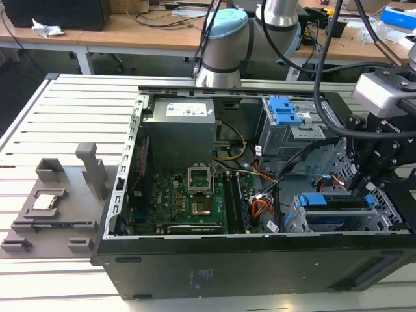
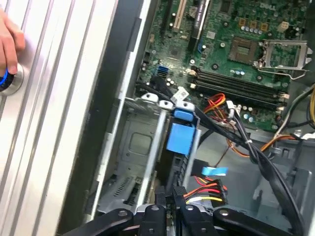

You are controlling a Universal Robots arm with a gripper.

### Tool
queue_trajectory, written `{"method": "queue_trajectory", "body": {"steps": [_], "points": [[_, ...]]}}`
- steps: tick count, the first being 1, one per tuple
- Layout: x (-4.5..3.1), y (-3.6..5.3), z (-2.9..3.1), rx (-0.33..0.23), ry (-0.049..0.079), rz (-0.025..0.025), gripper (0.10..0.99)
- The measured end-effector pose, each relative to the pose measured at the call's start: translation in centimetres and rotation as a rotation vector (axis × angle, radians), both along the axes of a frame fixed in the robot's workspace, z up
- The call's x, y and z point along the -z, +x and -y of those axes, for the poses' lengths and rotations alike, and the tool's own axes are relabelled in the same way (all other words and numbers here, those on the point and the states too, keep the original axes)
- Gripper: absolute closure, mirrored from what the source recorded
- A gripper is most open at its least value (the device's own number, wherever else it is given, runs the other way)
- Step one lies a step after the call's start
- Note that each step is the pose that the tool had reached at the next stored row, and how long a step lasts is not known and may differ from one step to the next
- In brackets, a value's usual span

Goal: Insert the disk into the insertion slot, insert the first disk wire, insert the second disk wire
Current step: 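Insert the first disk wire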

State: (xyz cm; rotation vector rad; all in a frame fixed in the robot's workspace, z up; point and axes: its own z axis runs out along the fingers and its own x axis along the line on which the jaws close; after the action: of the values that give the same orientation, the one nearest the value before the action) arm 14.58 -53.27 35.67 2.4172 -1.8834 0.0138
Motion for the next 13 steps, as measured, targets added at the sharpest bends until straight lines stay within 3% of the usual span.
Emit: {"method": "queue_trajectory", "body": {"steps": [7,9,13], "points": [[0.76,0.00,0.06,0.136,0.005,-0.0002,0.914],[0.79,-0.01,0.07,0.155,0.012,-0.0006,0.914],[0.88,0.00,0.07,0.200,0.043,-0.0028,0.914]]}}
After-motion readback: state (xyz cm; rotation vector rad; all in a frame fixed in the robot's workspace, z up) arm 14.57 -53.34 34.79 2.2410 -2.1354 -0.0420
